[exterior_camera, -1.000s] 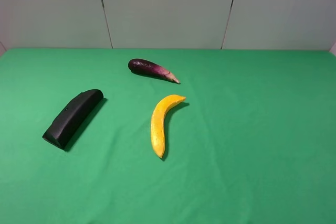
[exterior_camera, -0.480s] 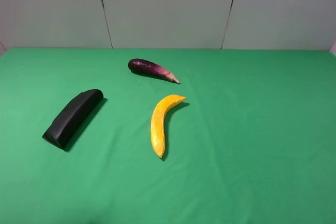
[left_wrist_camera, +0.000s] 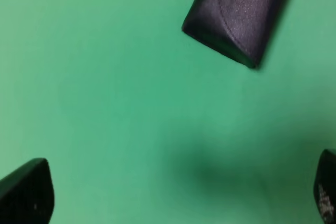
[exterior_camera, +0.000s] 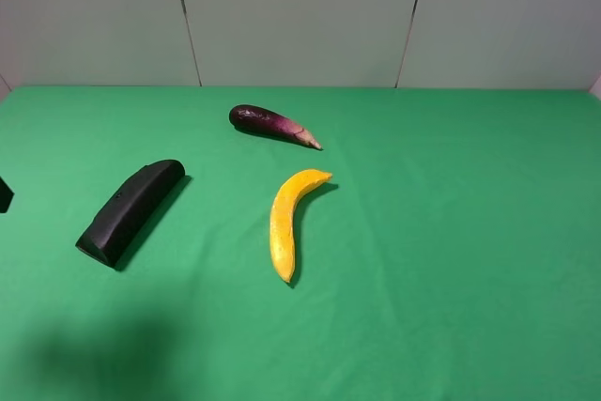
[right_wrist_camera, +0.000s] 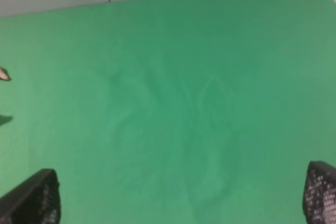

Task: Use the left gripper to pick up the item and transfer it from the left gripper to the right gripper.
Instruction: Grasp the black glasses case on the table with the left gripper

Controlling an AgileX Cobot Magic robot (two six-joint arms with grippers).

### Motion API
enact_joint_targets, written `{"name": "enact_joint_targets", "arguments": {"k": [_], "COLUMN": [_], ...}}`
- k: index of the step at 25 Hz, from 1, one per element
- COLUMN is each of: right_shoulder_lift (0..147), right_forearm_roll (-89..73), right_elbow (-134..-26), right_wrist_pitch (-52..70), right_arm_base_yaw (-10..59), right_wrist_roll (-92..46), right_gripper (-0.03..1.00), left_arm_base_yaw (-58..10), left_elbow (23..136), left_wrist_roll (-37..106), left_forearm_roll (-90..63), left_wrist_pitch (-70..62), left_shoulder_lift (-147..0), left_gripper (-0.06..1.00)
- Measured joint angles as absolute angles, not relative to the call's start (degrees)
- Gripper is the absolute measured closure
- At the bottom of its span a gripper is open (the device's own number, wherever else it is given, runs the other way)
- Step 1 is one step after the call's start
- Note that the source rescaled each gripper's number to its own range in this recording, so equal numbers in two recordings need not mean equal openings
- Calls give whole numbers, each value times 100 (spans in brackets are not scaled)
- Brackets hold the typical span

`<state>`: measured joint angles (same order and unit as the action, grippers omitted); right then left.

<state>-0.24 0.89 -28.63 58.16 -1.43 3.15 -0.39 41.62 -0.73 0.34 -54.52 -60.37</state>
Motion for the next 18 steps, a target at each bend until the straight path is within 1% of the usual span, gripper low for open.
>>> {"name": "enact_joint_targets", "arguments": {"k": [9, 18], "right_shoulder_lift": [-24, -24], "right_forearm_roll": [89, 89], "right_elbow": [-2863, -2863], "right_wrist_pitch": [5816, 5816], "right_arm_base_yaw": [-143, -143], "right_wrist_roll": [315, 315], "right_gripper": [-3, -3], "left_arm_base_yaw": [-705, -834], "left_elbow": [4163, 4168], "left_wrist_roll": [-67, 71], "left_forearm_roll": [198, 365], "left_wrist_pitch": [-4476, -3604], "left_shoulder_lift": [-7660, -8572], "left_gripper": [-6, -6]}}
